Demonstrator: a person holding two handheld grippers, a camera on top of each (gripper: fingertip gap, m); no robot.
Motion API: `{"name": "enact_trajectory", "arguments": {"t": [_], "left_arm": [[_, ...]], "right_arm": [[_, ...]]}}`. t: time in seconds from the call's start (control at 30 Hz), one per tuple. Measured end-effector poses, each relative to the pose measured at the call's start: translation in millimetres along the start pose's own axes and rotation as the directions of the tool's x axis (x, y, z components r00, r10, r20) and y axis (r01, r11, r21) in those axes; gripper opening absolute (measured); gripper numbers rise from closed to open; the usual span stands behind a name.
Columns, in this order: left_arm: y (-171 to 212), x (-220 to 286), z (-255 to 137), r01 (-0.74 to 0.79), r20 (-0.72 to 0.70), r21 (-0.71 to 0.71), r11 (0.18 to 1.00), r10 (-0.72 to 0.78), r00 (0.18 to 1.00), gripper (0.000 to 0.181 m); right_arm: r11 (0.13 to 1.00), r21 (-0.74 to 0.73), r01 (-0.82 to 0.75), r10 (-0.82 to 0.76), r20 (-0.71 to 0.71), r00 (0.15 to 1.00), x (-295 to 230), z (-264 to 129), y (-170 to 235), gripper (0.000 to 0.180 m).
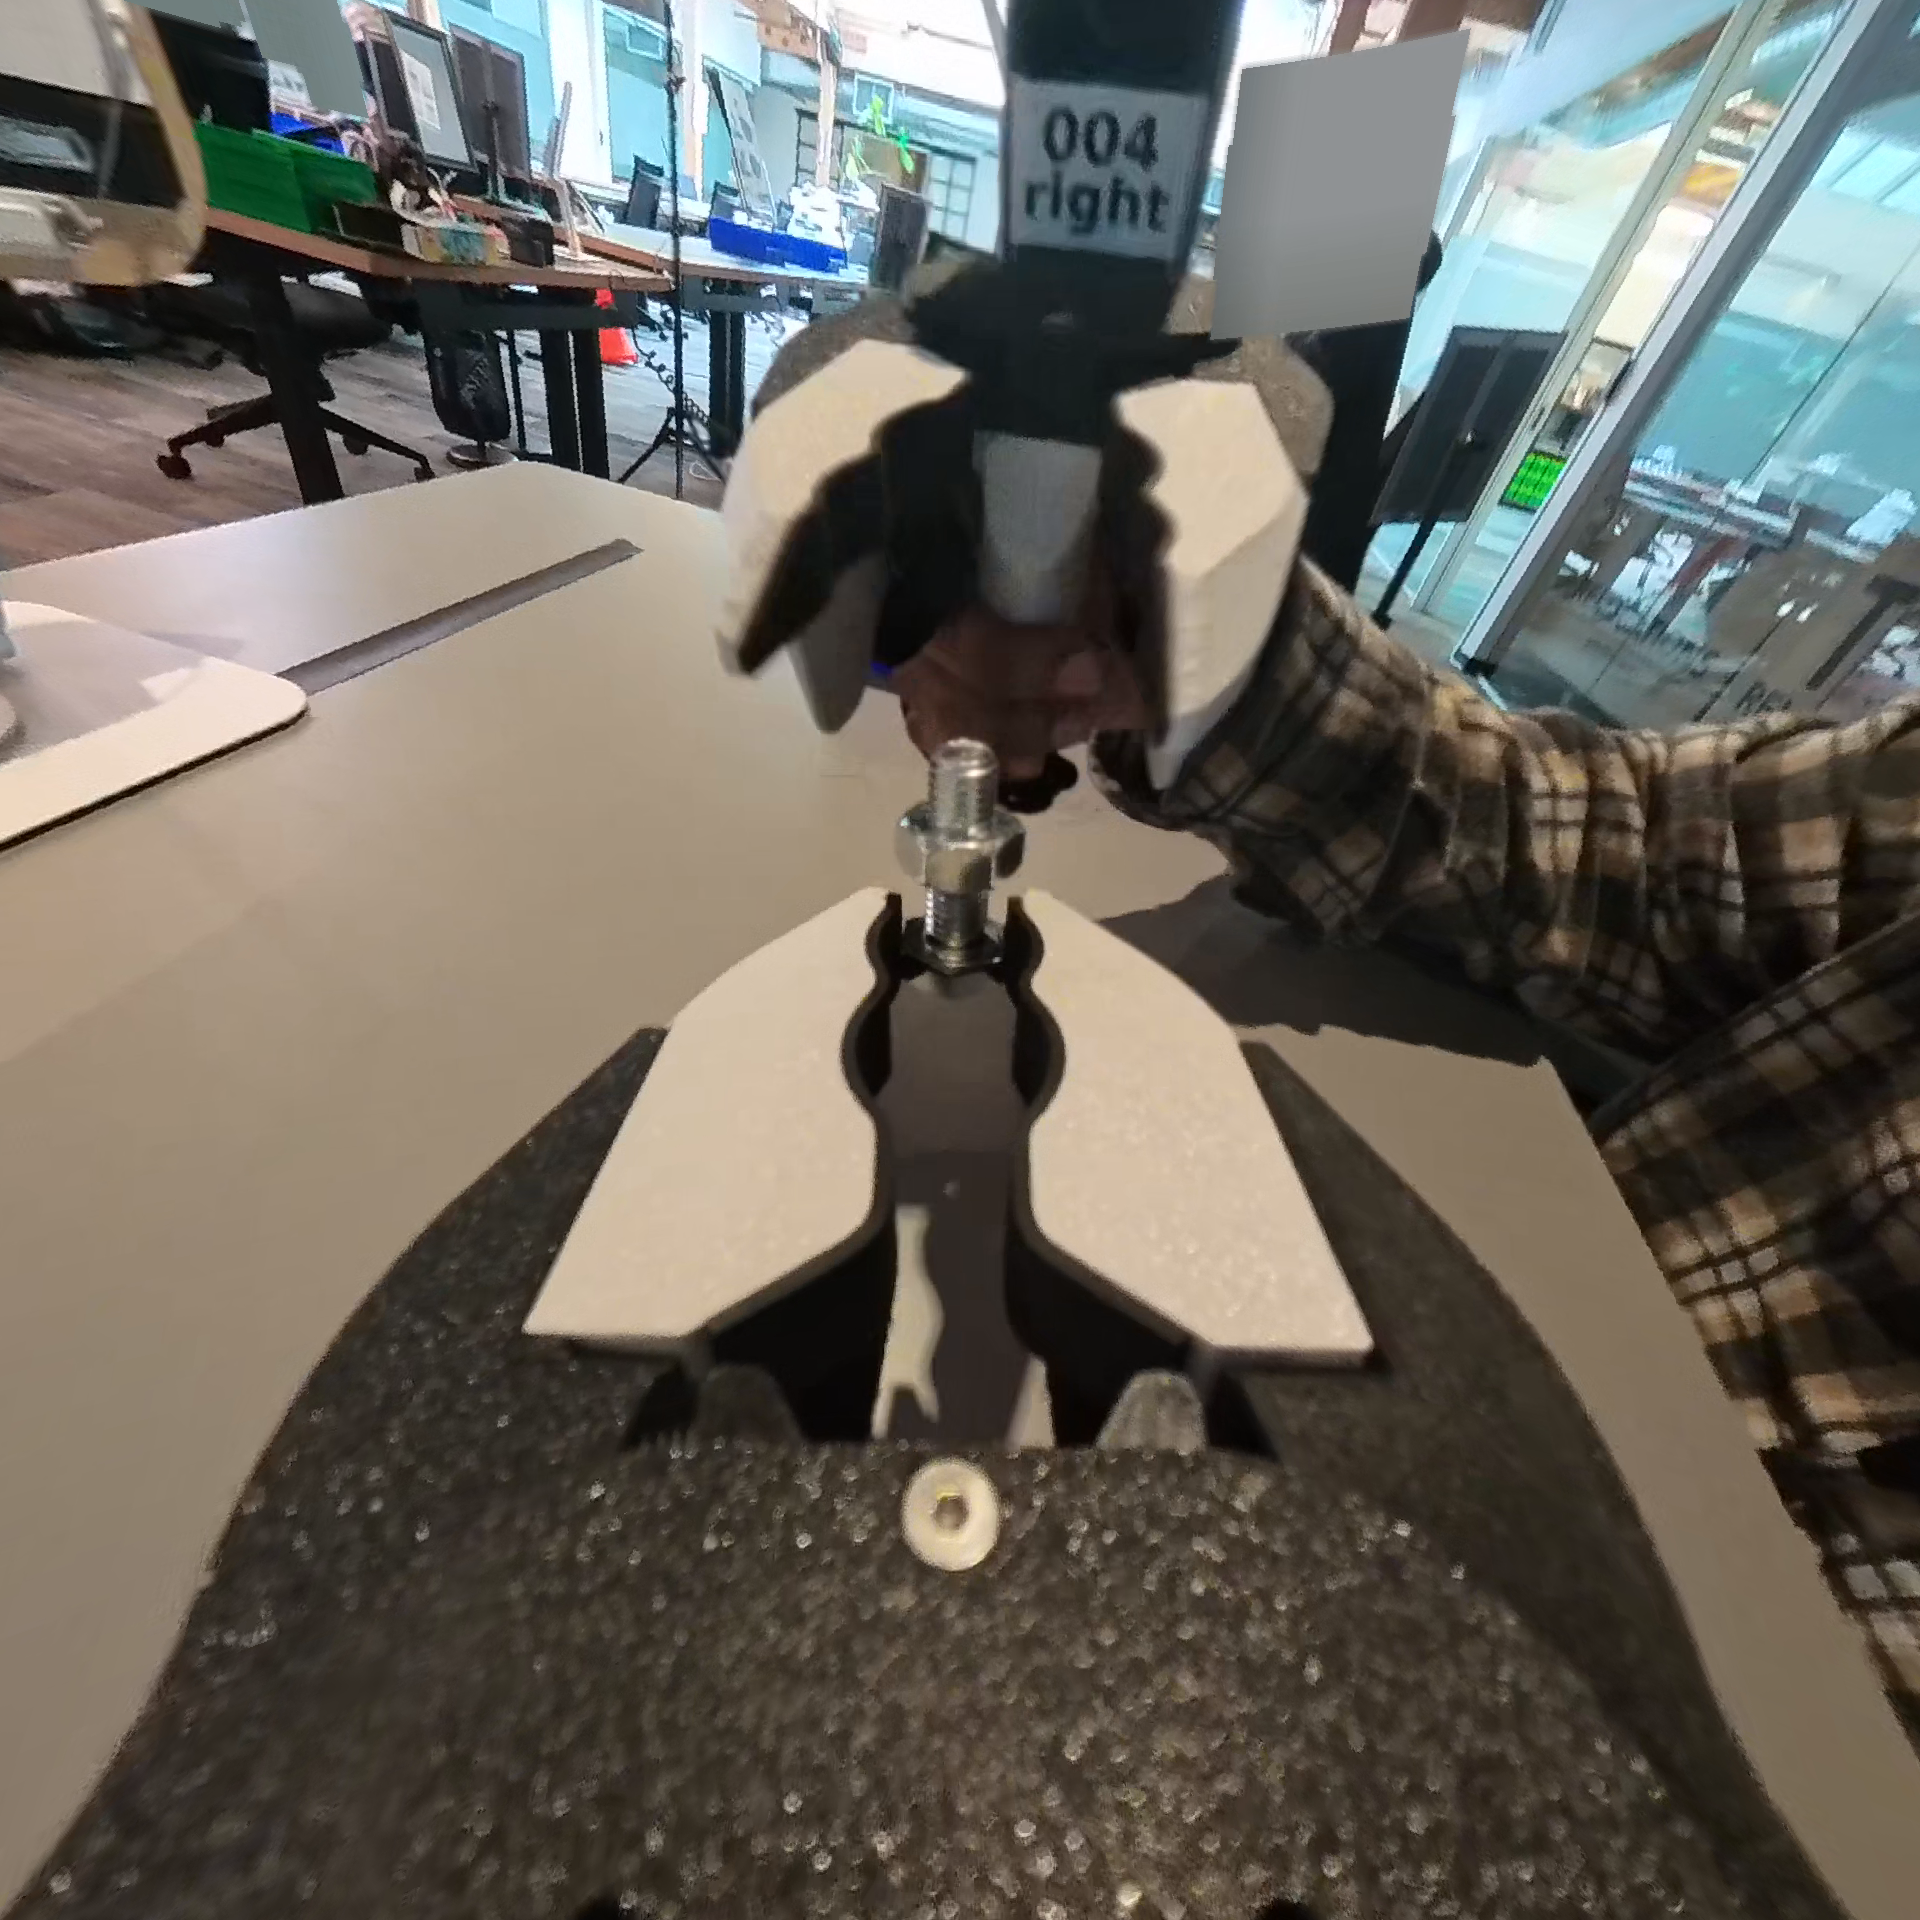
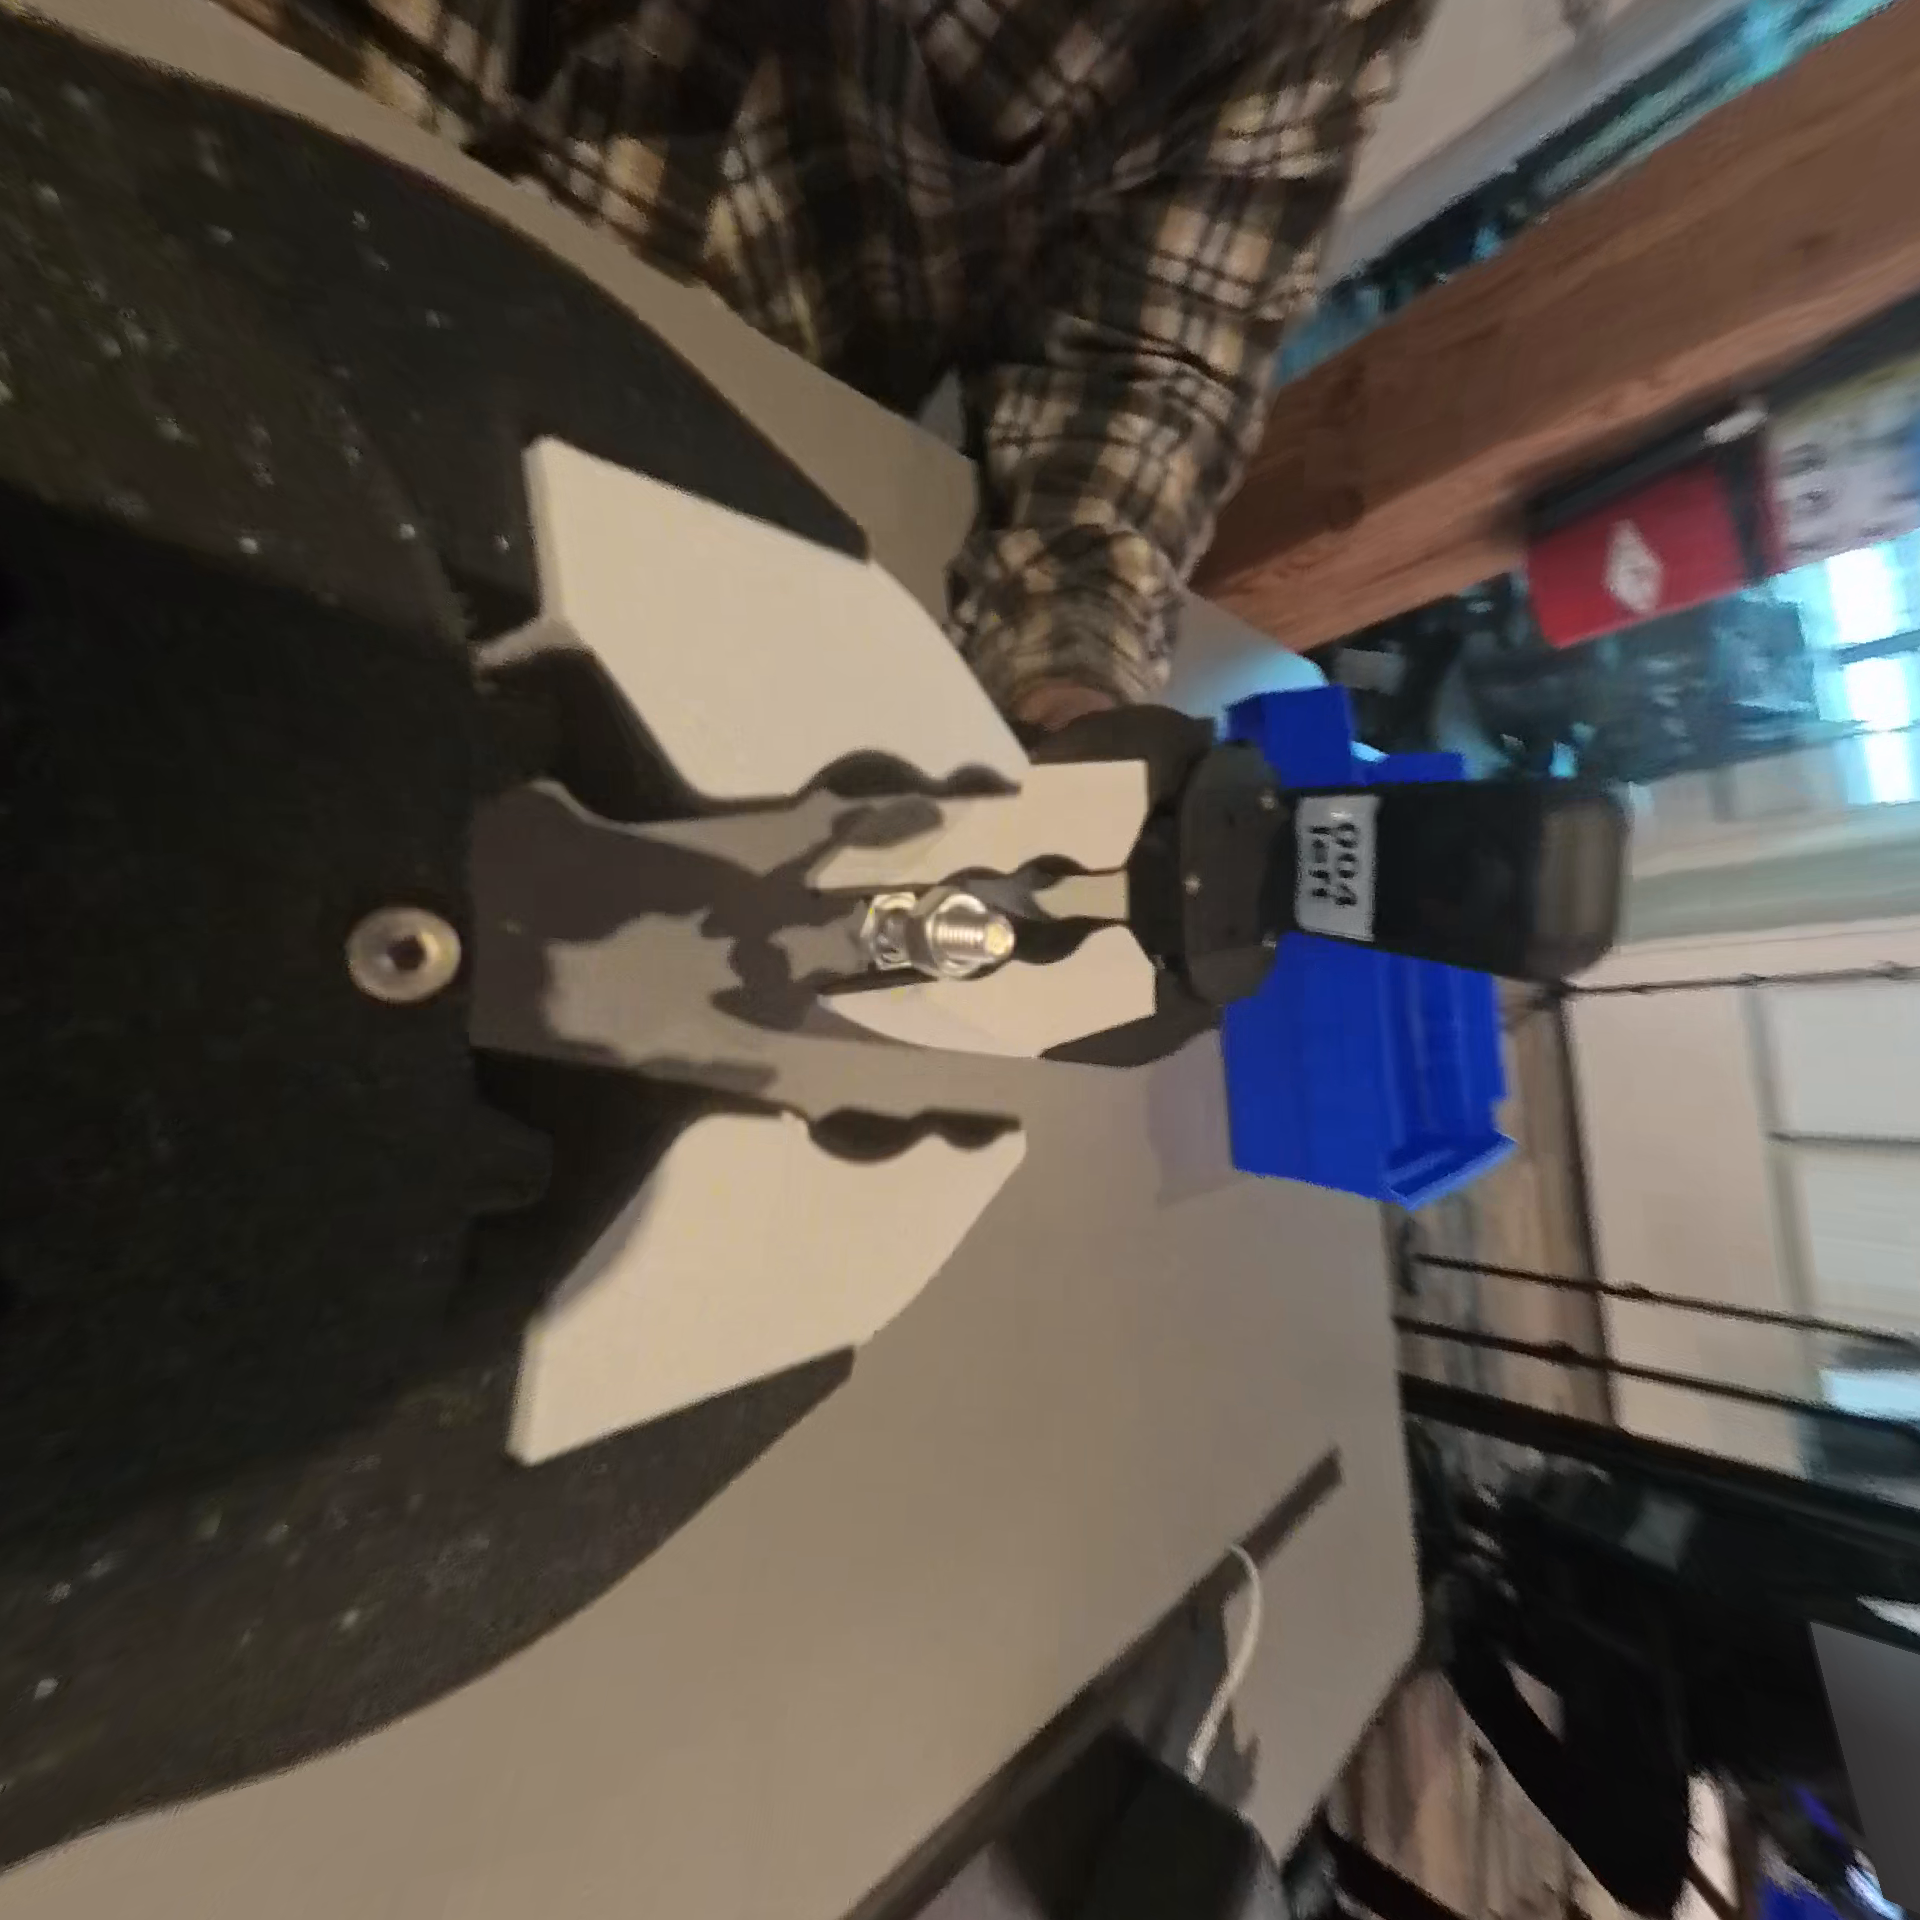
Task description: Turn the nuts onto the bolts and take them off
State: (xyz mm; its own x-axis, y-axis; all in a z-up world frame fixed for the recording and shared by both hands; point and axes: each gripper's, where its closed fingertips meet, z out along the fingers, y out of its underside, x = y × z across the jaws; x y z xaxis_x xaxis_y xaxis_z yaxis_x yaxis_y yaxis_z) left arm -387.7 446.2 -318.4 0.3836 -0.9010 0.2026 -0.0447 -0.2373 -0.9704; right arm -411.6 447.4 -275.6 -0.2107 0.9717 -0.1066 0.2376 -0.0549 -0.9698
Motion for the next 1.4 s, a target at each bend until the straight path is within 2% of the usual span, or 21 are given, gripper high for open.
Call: {"name": "enact_trajectory", "arguments": {"t": [0.07,0.17,0.3,0.57,0.67,0.77,0.87,0.93,1.07,1.13,1.2,1.27,1.33,1.4], "left_arm": [[-2.8,-1.9,-2.5,0.023,0.005,0.024,0.999,-0.023,1.0,0.018],[-9.8,2.3,-4.6,0.045,-0.02,0.061,0.997,-0.044,0.999,0.018],[-11.1,12.4,-1.1,0.021,-0.042,0.056,0.998,-0.019,0.999,0.018],[-18.6,19.9,-0.8,-0.013,-0.03,0.082,0.997,0.016,0.999,0.018],[-21.3,18.5,-2.6,-0.001,-0.028,0.099,0.995,0.003,1.0,0.018],[-24.9,23.0,-2.7,-0.001,-0.045,0.126,0.992,0.007,0.999,0.018],[-30.5,24.8,-5.3,-0.002,-0.046,0.158,0.987,0.009,0.999,0.018],[-34.7,25.4,-8.7,0.019,-0.067,0.188,0.982,-0.007,0.998,0.018],[-35.6,25.8,-9.0,0.035,-0.082,0.201,0.979,-0.019,0.996,0.018],[-36.8,29.0,-8.3,0.036,-0.095,0.209,0.977,-0.017,0.995,0.018],[-39.9,29.3,-10.5,0.035,-0.094,0.228,0.973,-0.014,0.996,0.018],[-44.9,30.6,-13.8,0.048,-0.107,0.255,0.966,-0.021,0.994,0.018],[-45.4,31.5,-13.3,0.055,-0.116,0.258,0.965,-0.026,0.993,0.018],[-44.2,33.3,-11.1,0.055,-0.121,0.257,0.965,-0.024,0.992,0.018]], "right_arm": [[0.999,0.048,-0.009,0.013,-0.075,0.997,6.4,0.5,-2.2,0.082],[1.0,0.021,0.015,-0.011,-0.19,0.982,12.5,3.2,9.7,0.093],[0.991,0.133,-0.013,0.043,-0.227,0.973,12.8,-0.1,2.7,0.091],[0.987,0.159,0.007,0.041,-0.296,0.954,17.4,-22.0,-2.3,0.084],[0.978,0.211,-0.01,0.063,-0.246,0.967,9.9,-16.4,-9.5,0.085],[0.985,0.171,-0.007,0.05,-0.252,0.966,10.3,-7.4,-4.1,0.085],[0.981,0.192,-0.011,0.063,-0.265,0.962,13.3,-15.2,-5.6,0.088],[0.975,0.221,-0.004,0.066,-0.276,0.959,15.2,-21.6,-10.4,0.081],[0.964,0.263,-0.037,0.09,-0.194,0.977,4.2,-11.6,-18.0,0.085],[0.969,0.245,-0.029,0.088,-0.234,0.968,10.8,-12.9,-14.6,0.089],[0.97,0.244,-0.024,0.093,-0.275,0.957,19.1,-25.8,-12.9,0.078],[0.954,0.298,-0.033,0.112,-0.251,0.962,17.0,-32.3,-20.5,0.082],[0.943,0.33,-0.037,0.106,-0.193,0.975,5.1,-22.5,-29.4,0.086],[0.963,0.267,-0.016,0.073,-0.204,0.976,2.3,-10.1,-24.6,0.088]]}}
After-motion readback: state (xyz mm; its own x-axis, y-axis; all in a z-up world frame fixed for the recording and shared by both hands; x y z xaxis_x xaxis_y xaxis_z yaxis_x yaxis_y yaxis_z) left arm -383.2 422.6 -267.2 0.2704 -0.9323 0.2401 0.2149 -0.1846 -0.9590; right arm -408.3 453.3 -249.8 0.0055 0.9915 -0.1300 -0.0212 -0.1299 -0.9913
